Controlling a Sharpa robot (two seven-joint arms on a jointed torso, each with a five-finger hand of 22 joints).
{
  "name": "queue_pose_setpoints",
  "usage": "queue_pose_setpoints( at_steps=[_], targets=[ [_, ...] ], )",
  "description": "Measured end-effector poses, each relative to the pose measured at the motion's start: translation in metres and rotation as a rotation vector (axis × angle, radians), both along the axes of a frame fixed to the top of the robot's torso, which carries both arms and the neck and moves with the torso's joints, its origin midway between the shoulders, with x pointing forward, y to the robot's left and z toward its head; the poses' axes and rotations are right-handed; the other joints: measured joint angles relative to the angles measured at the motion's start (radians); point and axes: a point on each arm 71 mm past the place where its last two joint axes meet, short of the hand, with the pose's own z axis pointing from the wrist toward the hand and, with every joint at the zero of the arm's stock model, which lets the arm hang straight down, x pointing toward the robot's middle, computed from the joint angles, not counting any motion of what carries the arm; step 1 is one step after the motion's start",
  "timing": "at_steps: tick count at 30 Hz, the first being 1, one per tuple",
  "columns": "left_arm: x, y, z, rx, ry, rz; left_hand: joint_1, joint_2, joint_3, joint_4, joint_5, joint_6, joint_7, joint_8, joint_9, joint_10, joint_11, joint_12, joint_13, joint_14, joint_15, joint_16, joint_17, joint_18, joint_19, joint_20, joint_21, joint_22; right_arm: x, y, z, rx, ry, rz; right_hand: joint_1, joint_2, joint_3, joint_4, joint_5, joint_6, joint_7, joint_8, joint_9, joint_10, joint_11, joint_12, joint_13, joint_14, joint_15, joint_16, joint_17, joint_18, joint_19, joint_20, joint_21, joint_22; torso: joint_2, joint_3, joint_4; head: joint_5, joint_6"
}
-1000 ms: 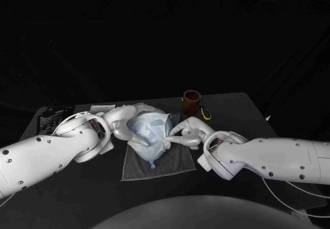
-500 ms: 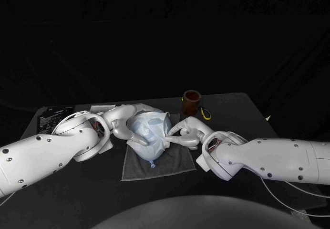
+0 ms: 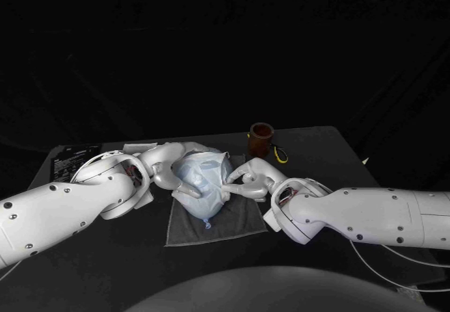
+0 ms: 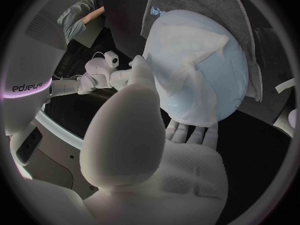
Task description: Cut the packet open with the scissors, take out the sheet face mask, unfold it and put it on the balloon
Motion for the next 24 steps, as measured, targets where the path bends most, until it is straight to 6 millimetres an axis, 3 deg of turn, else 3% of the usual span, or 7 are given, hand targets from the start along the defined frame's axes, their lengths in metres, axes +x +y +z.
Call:
queue_pose_setpoints(
  at_steps=[7,12,17,24],
  targets=[
    [0.0004,0.0006,-0.0001,0.004,0.002,0.004,0.000,0.000,0.003,0.003,0.000,0.004,0.004,0.000,0.002,0.011,0.007,0.006,0.000,0.004,0.004,0.000,0.001,0.000,0.000,0.000,0.004,0.000,0.0001,0.0005,0.0001,0.009,0.001,-0.006,-0.014,0.014,-0.001,0.008,0.000,0.001,-0.001,-0.004,-0.002,0.000,0.000,-0.001,0.000,0.000,0.000,-0.001,0.000,0.000,0.000,0.000,0.000,-0.001,0.001,0.0001,-0.0003,0.001,0.000],
    [0.0006,0.0007,-0.0002,0.006,0.004,0.007,0.000,0.000,0.003,0.003,0.000,0.004,0.004,0.000,0.002,0.013,0.006,0.006,0.002,0.007,0.000,0.000,0.001,0.000,0.004,-0.004,0.004,0.000,0.0003,0.0018,0.0001,0.024,0.005,-0.014,-0.021,0.033,0.007,0.016,0.000,0.025,-0.016,0.001,0.001,0.000,0.000,0.002,-0.001,-0.002,-0.002,-0.001,0.000,0.000,0.000,0.000,0.010,-0.001,0.001,0.0004,-0.0005,0.001,0.000],
    [0.0008,0.0010,-0.0002,0.008,0.004,0.009,0.000,0.000,0.003,0.003,0.000,0.007,0.007,0.000,0.002,0.016,0.009,0.007,0.002,0.007,0.000,0.004,0.001,0.000,0.007,0.000,0.004,0.000,0.0013,0.0025,-0.0003,0.036,0.009,-0.023,-0.011,0.043,0.010,0.012,-0.003,0.057,-0.034,0.016,0.009,0.002,-0.016,0.002,-0.001,-0.001,-0.018,-0.003,-0.001,-0.006,0.008,-0.008,0.019,-0.001,0.001,0.0005,-0.0005,0.000,0.000],
    [0.0009,0.0010,-0.0001,0.010,0.005,0.012,0.000,0.000,0.006,0.000,0.000,0.007,0.007,0.000,0.002,0.030,0.012,0.012,0.002,0.011,-0.003,0.004,0.003,0.000,0.011,-0.003,0.004,0.001,0.0031,0.0049,-0.0013,0.045,0.013,-0.034,-0.011,0.043,0.013,0.010,-0.004,0.061,-0.035,0.023,0.011,0.002,-0.023,0.002,0.000,0.000,-0.022,0.000,-0.001,-0.007,0.008,-0.015,0.020,0.000,0.001,0.0005,-0.0003,-0.001,0.000]
  ],
)
